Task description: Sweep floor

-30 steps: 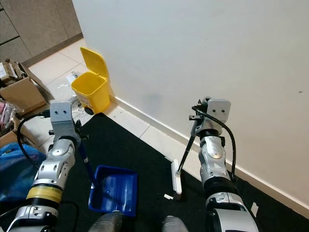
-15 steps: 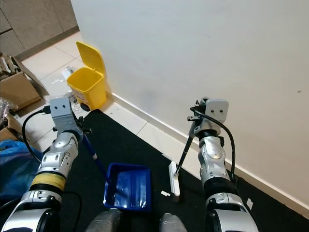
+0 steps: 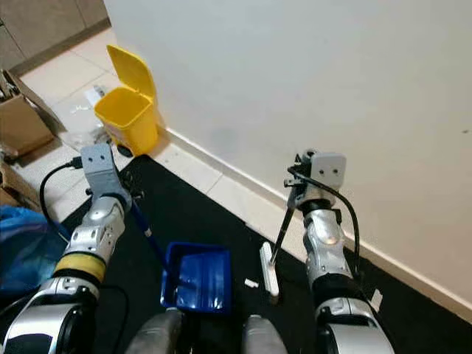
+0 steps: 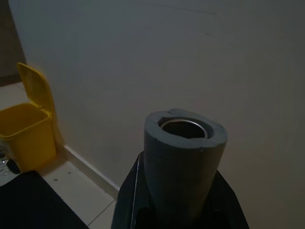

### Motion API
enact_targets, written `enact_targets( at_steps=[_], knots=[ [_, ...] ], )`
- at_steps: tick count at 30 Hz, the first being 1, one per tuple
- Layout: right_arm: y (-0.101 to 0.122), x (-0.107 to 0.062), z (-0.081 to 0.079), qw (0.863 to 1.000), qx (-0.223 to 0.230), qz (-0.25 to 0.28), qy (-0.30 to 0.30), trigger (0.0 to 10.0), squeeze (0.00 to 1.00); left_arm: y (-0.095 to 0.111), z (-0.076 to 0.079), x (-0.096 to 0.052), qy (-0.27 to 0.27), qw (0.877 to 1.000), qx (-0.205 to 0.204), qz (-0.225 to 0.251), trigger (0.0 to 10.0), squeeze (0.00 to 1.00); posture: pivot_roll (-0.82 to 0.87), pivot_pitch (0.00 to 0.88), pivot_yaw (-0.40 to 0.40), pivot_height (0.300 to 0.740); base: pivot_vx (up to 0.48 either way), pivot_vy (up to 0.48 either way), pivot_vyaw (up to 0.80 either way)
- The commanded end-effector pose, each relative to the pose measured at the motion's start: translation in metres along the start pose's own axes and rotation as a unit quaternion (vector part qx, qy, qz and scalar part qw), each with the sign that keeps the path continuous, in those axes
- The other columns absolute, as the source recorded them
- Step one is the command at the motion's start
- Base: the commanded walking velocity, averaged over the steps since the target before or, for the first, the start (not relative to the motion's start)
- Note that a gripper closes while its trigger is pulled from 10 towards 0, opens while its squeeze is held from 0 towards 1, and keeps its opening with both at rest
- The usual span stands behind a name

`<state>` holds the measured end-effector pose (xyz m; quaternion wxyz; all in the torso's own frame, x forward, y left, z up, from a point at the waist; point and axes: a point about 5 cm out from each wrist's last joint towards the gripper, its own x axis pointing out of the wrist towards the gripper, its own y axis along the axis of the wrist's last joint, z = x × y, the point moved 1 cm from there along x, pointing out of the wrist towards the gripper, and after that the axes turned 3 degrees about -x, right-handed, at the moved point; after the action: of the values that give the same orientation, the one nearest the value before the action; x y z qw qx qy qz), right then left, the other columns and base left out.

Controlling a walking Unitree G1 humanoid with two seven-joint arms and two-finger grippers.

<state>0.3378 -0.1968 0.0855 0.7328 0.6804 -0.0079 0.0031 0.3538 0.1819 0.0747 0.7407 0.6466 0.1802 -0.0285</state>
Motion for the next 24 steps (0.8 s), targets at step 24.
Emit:
enact_targets(
  at_steps=[24],
  knots=[
    [-0.001, -0.01, -0.003, 1.0, 0.003, 0.002, 0.009, 10.0, 0.0, -0.011, 0.028, -0.004, -0.046, 0.997, 0.045, 0.039, 10.0, 0.0, -0.13, 0.284, 0.029, 0.74, 0.0, 0.0, 0.0]
  ],
)
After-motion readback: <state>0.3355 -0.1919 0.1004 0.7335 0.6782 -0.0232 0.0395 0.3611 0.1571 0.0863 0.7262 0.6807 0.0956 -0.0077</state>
